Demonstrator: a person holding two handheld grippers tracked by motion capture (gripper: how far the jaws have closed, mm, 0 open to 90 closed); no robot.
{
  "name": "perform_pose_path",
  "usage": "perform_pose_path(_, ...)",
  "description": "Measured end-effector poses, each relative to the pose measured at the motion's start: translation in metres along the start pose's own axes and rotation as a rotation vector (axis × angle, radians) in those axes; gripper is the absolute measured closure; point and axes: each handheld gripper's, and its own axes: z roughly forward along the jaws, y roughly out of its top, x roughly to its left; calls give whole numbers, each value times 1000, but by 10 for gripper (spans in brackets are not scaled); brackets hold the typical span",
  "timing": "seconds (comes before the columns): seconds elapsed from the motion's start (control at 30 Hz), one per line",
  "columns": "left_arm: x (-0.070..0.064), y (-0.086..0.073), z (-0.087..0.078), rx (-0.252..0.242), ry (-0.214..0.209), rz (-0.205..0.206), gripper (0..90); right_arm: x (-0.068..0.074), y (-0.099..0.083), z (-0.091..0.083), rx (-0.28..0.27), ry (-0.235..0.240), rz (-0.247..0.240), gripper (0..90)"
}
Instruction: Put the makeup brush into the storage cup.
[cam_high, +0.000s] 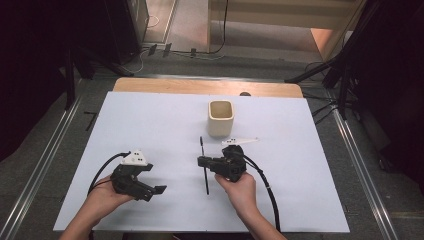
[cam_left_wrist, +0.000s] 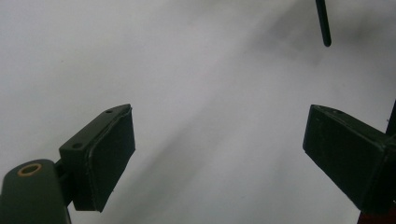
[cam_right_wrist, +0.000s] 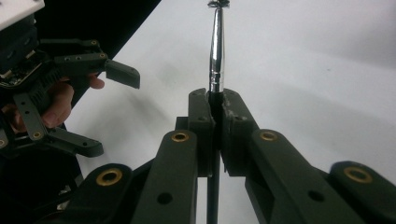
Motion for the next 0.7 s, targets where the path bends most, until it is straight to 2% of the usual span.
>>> perform_pose_path(0.1,1,-5,-2,6,14,24,94,-1,0,-1,-1,1,2,858)
perform_pose_path(0.2,4,-8,-5,-10,35,39,94,-2,0,-2,-1,3,4,858)
perform_pose_path(0.47,12,-15,-10,-32,55,11,94,-4,2,-4,-9,-3,2,858)
perform_pose_path(0.7,12,-15,-11,-49,64,-1,94,-8,6,-9,-28,-6,4,858)
